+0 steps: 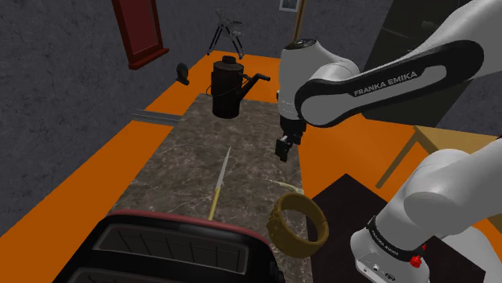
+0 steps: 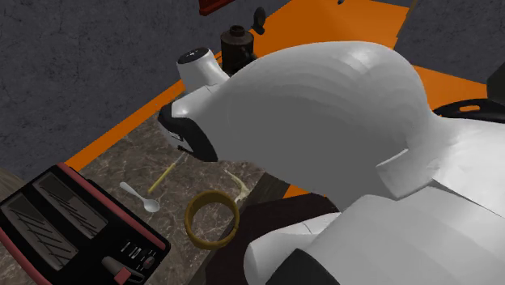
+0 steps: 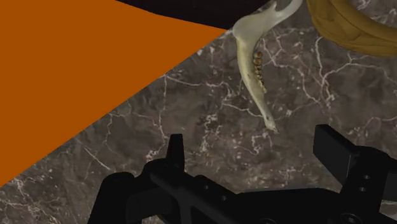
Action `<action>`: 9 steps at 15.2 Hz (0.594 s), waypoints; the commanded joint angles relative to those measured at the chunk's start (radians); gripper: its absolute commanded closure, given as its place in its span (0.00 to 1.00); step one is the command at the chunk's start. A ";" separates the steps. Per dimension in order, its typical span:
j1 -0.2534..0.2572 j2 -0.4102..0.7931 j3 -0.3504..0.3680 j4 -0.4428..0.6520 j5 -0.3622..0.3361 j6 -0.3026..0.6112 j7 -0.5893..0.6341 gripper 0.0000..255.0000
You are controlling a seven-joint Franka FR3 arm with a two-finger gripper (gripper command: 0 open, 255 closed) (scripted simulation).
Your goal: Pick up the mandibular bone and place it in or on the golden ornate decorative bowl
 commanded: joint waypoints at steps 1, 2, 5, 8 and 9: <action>0.000 0.061 0.034 -0.021 -0.028 0.052 0.027 0.00; -0.002 0.094 0.050 -0.028 -0.046 0.075 0.041 0.00; -0.011 0.181 0.090 -0.042 -0.100 0.131 0.085 0.00; -0.023 0.212 0.091 -0.062 -0.122 0.180 0.100 0.00; -0.027 0.223 0.091 -0.068 -0.130 0.196 0.106 0.00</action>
